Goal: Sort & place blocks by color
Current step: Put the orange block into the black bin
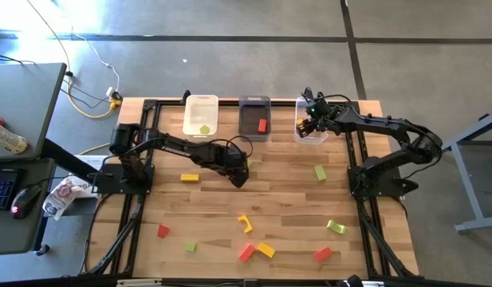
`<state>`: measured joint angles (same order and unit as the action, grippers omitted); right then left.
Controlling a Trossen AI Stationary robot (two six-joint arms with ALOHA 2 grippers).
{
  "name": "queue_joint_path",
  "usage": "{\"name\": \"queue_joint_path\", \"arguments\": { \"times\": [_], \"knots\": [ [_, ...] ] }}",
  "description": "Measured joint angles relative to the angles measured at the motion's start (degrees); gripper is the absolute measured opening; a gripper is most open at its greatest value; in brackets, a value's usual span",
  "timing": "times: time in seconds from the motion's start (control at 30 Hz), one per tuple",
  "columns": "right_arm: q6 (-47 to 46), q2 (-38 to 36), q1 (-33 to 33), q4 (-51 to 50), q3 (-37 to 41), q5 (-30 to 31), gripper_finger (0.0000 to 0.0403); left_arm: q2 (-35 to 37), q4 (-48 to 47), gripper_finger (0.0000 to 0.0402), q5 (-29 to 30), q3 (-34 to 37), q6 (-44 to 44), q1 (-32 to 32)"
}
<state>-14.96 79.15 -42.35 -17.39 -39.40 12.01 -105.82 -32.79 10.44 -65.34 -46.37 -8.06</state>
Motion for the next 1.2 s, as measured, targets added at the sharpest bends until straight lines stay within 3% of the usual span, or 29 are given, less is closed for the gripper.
{"name": "queue_joint_path", "arguments": {
  "times": [0.33,0.7,1.2],
  "knots": [
    [0.00,-0.04,0.01,-2.52,-1.93,-1.37,0.0197,-3.47,1.96,0.0207,-1.03,-0.02,4.19,-0.04],
    [-1.00,-0.07,0.02,-7.93,-5.48,-1.65,0.0197,-3.19,2.57,0.0107,-0.91,-0.02,12.84,-0.11],
    [-4.38,-0.07,5.02,-13.68,-5.86,-2.95,0.0197,-0.40,-1.07,0.0106,2.13,0.02,18.35,-1.25]
  ]
}}
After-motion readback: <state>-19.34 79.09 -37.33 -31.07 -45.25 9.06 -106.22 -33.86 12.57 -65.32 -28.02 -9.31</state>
